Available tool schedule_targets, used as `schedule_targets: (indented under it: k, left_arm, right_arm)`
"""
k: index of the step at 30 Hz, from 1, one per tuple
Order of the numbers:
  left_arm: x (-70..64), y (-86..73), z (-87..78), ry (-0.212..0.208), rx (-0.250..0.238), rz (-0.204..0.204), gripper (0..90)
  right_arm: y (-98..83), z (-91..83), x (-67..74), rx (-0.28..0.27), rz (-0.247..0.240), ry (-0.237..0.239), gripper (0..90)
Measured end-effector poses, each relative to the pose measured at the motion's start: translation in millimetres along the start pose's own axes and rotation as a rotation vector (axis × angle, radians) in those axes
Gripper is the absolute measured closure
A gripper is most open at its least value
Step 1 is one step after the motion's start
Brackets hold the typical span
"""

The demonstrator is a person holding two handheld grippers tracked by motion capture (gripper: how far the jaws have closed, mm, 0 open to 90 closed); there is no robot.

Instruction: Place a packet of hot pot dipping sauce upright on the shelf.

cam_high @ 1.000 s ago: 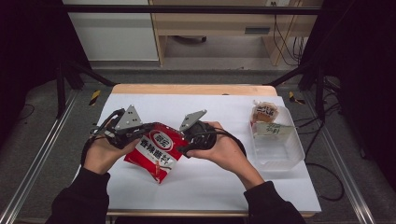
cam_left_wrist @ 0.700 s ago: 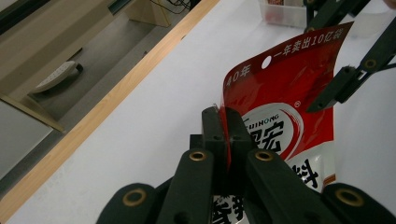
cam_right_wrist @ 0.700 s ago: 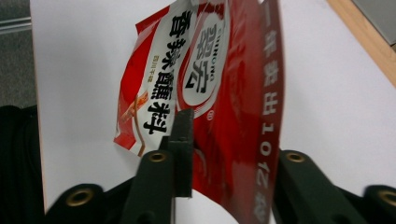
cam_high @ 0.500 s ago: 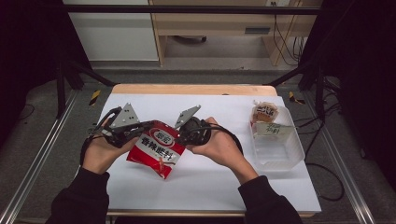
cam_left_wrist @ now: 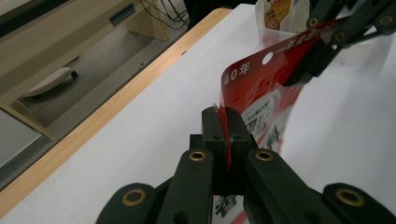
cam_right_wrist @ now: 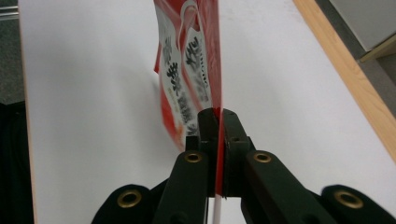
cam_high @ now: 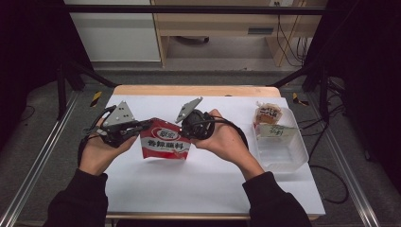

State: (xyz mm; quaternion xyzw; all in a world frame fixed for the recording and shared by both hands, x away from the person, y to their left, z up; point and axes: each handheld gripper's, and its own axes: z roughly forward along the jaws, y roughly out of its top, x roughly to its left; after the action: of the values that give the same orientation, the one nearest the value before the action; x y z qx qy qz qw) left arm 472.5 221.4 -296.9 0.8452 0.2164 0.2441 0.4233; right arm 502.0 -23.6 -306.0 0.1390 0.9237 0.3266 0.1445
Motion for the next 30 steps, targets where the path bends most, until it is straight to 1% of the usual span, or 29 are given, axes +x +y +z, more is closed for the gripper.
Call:
schedule_targets:
  k: [1,2,3,4,9,10,14,16,18,20,23,25,27,28,29,30]
  left_arm:
    - [0.2,0.2,0.1,-0.008,-0.011,-0.009,90.0]
    - [0.2,0.7,0.7,-0.013,-0.027,-0.022,90.0]
    - [0.8,1.4,0.8,-0.014,-0.027,-0.019,90.0]
    - [0.3,2.3,2.1,-0.015,-0.034,-0.026,90.0]
    - [-1.5,4.4,6.8,-0.023,-0.034,-0.028,89.7]
    - [-2.1,4.6,7.4,-0.023,-0.034,-0.026,88.4]
    - [-4.6,3.6,11.1,-0.039,-0.057,-0.047,81.3]
    - [-5.7,2.8,13.0,-0.033,-0.063,-0.052,70.5]
    - [-7.5,1.1,15.2,-0.032,-0.083,-0.071,59.6]
    - [-9.1,-0.2,16.2,-0.027,-0.095,-0.078,49.1]
    - [-11.9,-7.4,16.6,-0.012,-0.112,-0.091,34.4]
    - [-12.9,-13.3,16.3,-0.002,-0.118,-0.095,27.3]
    - [-14.9,-23.0,17.1,0.016,-0.116,-0.103,22.5]
    - [-15.0,-32.1,18.0,0.03,-0.105,-0.109,20.6]
    - [-14.9,-35.5,18.7,0.033,-0.104,-0.116,18.0]
    - [-14.3,-42.5,20.4,0.04,-0.102,-0.131,16.7]
  right_arm:
    - [0.8,-2.2,-2.0,0.0,-0.006,-0.004,90.0]
    - [1.4,-4.5,-3.4,0.005,-0.001,-0.009,90.0]
    - [1.7,-7.0,-5.1,0.005,0.0,-0.012,90.0]
    - [1.9,-8.2,-5.6,0.005,0.002,-0.011,90.0]
    - [1.7,-13.8,-6.9,0.03,-0.02,-0.027,90.0]
    - [1.3,-14.8,-7.1,0.036,-0.019,-0.029,90.0]
    - [-1.1,-20.2,-9.5,0.047,-0.019,-0.043,90.0]
    - [-2.1,-24.0,-11.6,0.051,-0.011,-0.052,90.0]
    - [-3.0,-26.5,-13.8,0.063,-0.008,-0.062,90.0]
    - [-4.5,-28.2,-16.5,0.077,-0.009,-0.073,90.0]
    - [-6.6,-33.2,-20.8,0.076,-0.001,-0.083,90.0]
    - [-7.4,-38.0,-23.4,0.069,0.001,-0.09,90.0]
    - [-7.6,-43.5,-25.5,0.06,0.014,-0.1,90.0]
    - [-7.7,-45.7,-26.5,0.057,0.016,-0.104,90.0]
    - [-7.6,-50.1,-28.0,0.053,0.022,-0.109,90.0]
    - [-7.7,-51.6,-28.5,0.052,0.02,-0.112,90.0]
